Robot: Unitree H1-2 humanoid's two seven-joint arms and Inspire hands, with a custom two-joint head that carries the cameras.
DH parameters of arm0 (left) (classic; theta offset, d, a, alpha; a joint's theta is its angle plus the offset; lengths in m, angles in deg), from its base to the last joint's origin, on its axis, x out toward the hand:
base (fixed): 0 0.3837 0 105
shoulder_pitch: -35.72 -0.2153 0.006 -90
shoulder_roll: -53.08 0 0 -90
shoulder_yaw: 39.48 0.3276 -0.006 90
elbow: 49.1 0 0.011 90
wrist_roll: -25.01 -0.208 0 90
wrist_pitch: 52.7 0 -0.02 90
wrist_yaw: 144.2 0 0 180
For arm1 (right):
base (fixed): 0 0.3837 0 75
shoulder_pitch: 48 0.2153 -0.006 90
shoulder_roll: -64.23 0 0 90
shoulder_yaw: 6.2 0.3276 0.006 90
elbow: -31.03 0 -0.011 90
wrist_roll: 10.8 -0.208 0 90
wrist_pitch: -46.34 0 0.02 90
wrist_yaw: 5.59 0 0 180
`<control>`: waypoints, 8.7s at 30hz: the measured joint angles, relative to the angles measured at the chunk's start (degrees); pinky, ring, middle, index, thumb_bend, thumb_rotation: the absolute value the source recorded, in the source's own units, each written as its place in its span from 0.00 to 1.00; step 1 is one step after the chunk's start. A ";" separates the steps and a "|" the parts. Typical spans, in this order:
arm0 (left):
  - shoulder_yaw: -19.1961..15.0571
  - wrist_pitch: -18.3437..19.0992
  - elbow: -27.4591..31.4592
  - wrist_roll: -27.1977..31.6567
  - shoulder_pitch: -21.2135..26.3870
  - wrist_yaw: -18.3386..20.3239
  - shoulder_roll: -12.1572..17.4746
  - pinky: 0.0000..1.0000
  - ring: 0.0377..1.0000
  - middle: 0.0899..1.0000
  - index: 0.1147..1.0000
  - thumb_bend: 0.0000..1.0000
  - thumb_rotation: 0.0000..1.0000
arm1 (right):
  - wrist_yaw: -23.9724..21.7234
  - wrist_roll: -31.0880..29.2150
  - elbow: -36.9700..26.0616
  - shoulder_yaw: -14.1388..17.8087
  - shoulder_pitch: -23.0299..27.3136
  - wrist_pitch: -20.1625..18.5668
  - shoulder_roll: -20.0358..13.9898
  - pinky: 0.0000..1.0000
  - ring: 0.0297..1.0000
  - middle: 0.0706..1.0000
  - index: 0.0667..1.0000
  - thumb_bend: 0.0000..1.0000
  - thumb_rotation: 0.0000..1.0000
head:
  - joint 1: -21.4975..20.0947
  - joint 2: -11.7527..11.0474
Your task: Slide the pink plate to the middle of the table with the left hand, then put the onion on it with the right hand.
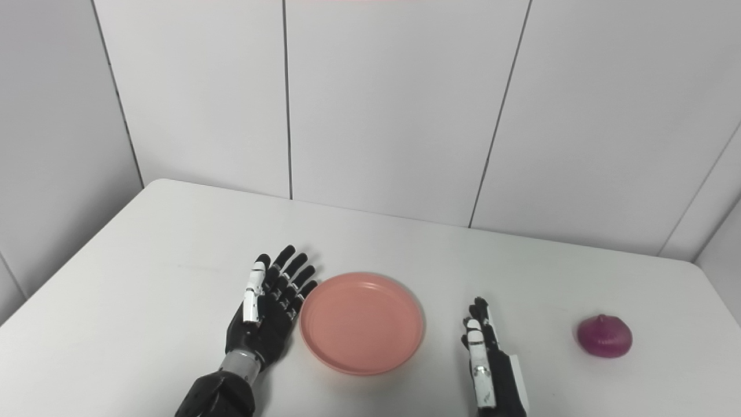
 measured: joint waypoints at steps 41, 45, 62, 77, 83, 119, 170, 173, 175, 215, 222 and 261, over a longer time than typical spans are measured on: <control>1.26 0.84 2.89 2.40 -3.67 4.32 1.63 0.95 0.93 0.93 0.91 0.42 1.00 | 2.31 4.98 -0.25 -0.92 0.64 -0.24 3.21 0.96 0.93 0.95 0.95 0.25 1.00 | -13.10 2.37; 1.13 0.64 2.84 2.43 -3.68 4.54 2.11 0.95 0.93 0.94 0.92 0.41 1.00 | 2.30 7.69 -1.33 -0.92 1.59 -0.42 1.78 0.89 0.90 0.92 0.92 0.29 1.00 | -13.88 2.37; 0.25 -1.63 1.17 2.71 -3.65 6.54 2.44 0.93 0.92 0.93 0.91 0.41 1.00 | -0.14 25.77 -13.61 -0.45 7.38 -8.84 -8.32 0.81 0.87 0.89 0.89 0.55 0.78 | -16.96 2.11; -1.48 -1.60 0.45 4.14 -3.26 7.01 2.61 0.96 0.94 0.94 0.93 0.40 1.00 | -3.24 36.01 -16.87 3.96 11.04 -11.58 -16.13 0.63 0.75 0.78 0.80 0.85 0.27 | -19.77 1.93; -1.95 -1.64 -0.54 5.21 -2.82 7.94 3.09 0.95 0.93 0.94 0.92 0.40 1.00 | -5.95 38.26 -17.14 5.52 11.82 -11.63 -19.88 0.69 0.77 0.79 0.80 0.91 0.24 | -20.21 1.58; -2.82 -3.26 -2.20 6.46 -2.28 9.57 4.56 0.96 0.94 0.94 0.93 0.40 1.00 | -20.54 48.85 -2.53 11.24 12.23 -16.13 -26.87 0.72 0.84 0.88 0.89 1.00 0.40 | -20.57 1.67; -2.62 -3.11 -1.25 7.04 -2.95 9.86 4.92 0.97 0.95 0.95 0.94 0.43 1.00 | -21.77 47.66 14.74 5.14 20.38 -16.13 -29.62 0.68 0.79 0.83 0.85 0.94 0.40 | -20.30 2.55; -2.60 -3.08 -1.18 7.03 -3.00 9.87 4.95 0.96 0.94 0.95 0.93 0.43 1.00 | -21.91 47.86 15.90 5.14 20.51 -16.13 -29.76 0.67 0.78 0.82 0.85 0.93 0.40 | -20.39 2.64; -2.60 -2.96 -0.92 7.03 -3.13 9.85 4.95 0.96 0.94 0.95 0.94 0.43 1.00 | -21.92 47.85 16.62 4.75 20.53 -16.13 -30.18 0.67 0.77 0.82 0.84 0.93 0.39 | -20.39 2.64; -2.68 -2.81 -0.82 7.68 -3.26 9.75 5.06 0.97 0.95 0.95 0.95 0.41 1.00 | -7.89 38.75 26.41 -1.31 24.59 -11.17 -32.67 0.28 0.35 0.43 0.45 0.51 0.13 | -19.69 2.73; -2.58 -2.80 -0.77 7.61 -3.27 9.72 5.06 0.96 0.94 0.95 0.94 0.42 1.00 | -7.42 37.84 23.77 -0.79 23.04 -11.34 -32.72 0.38 0.45 0.49 0.45 0.51 0.13 | -19.07 2.46; 0.42 -3.09 2.05 2.56 -4.58 4.78 1.80 0.93 0.92 0.92 0.91 0.39 1.00 | -13.33 38.58 0.39 -9.61 28.00 -13.39 -21.91 0.38 0.44 0.48 0.45 0.51 0.13 | -6.86 2.20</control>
